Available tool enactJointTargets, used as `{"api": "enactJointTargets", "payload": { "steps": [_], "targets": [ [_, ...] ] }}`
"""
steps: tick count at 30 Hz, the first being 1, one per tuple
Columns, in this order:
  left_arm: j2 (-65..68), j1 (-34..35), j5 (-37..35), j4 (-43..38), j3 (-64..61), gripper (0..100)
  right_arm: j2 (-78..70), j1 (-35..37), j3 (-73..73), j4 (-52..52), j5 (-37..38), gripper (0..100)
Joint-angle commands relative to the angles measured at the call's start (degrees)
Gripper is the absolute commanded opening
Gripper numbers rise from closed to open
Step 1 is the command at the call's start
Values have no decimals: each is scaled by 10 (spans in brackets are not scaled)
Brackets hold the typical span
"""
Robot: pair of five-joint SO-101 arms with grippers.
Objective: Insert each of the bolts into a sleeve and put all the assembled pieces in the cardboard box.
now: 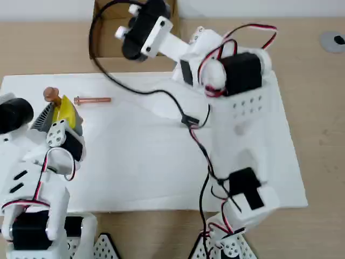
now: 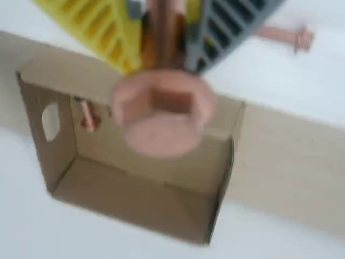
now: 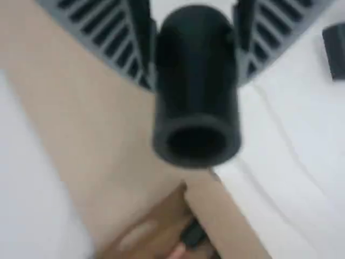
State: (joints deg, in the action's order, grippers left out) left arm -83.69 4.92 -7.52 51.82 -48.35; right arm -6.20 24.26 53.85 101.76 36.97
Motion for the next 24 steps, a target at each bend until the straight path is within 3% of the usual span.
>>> {"api": "enactJointTargets", "payload": {
  "steps": [1,5,11,18,24],
  "targets": [
    [-7,-8,21,-11,57,6,47,19,30,7,-77,11],
    [-28,-6,22,-11,81,6,54,15,30,7,-259,10],
    [-128,-8,22,-11,79,6,74,22,30,7,-444,10],
    [-209,-4,23,-11,53,6,148,87,20,7,-469,10],
    [-208,-8,60,-11,35,6,240,129,-128,4,-507,10]
  ]
}}
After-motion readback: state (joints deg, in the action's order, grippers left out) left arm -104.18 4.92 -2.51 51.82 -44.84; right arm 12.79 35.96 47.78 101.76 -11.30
